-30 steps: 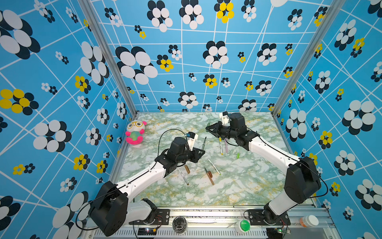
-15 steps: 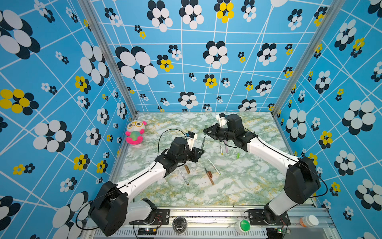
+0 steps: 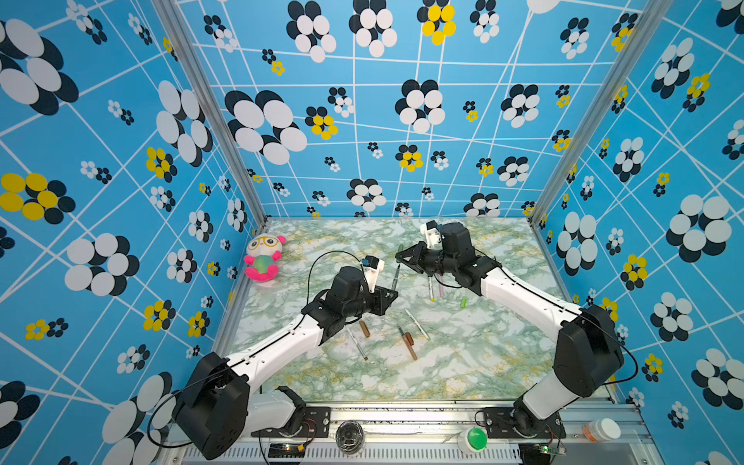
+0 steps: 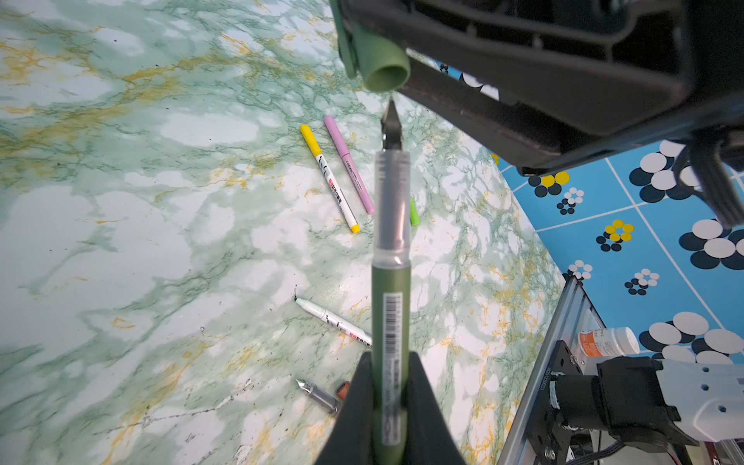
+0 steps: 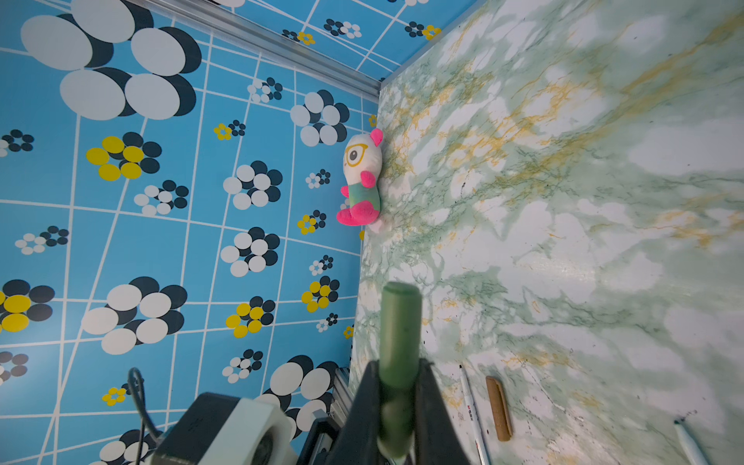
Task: Insert the pens into the pen caps
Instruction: 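Align the green cap over the pen tip with the right gripper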
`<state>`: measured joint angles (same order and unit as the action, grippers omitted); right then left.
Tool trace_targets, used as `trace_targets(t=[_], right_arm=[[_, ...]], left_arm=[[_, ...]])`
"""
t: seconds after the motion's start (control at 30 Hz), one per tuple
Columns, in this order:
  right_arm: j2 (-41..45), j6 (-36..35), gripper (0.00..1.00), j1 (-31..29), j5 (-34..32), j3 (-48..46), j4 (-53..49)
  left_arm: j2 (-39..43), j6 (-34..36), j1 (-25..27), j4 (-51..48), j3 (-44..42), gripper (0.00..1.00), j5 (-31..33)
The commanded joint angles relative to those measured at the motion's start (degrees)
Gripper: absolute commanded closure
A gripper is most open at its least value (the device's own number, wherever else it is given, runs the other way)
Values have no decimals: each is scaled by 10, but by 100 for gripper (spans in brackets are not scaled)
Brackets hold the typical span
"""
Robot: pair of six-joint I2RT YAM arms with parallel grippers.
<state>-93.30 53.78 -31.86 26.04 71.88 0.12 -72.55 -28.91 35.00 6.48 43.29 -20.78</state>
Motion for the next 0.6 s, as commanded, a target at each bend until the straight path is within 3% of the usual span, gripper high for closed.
trace_targets(t=[0.0, 0.57], right_arm=[[5, -19, 99, -5, -9, 2, -20], [5, -27, 100, -14, 8, 7, -24]], left_arm=[[2, -2, 3, 18, 22, 100, 10], [3, -12, -4, 26, 14, 100, 19]])
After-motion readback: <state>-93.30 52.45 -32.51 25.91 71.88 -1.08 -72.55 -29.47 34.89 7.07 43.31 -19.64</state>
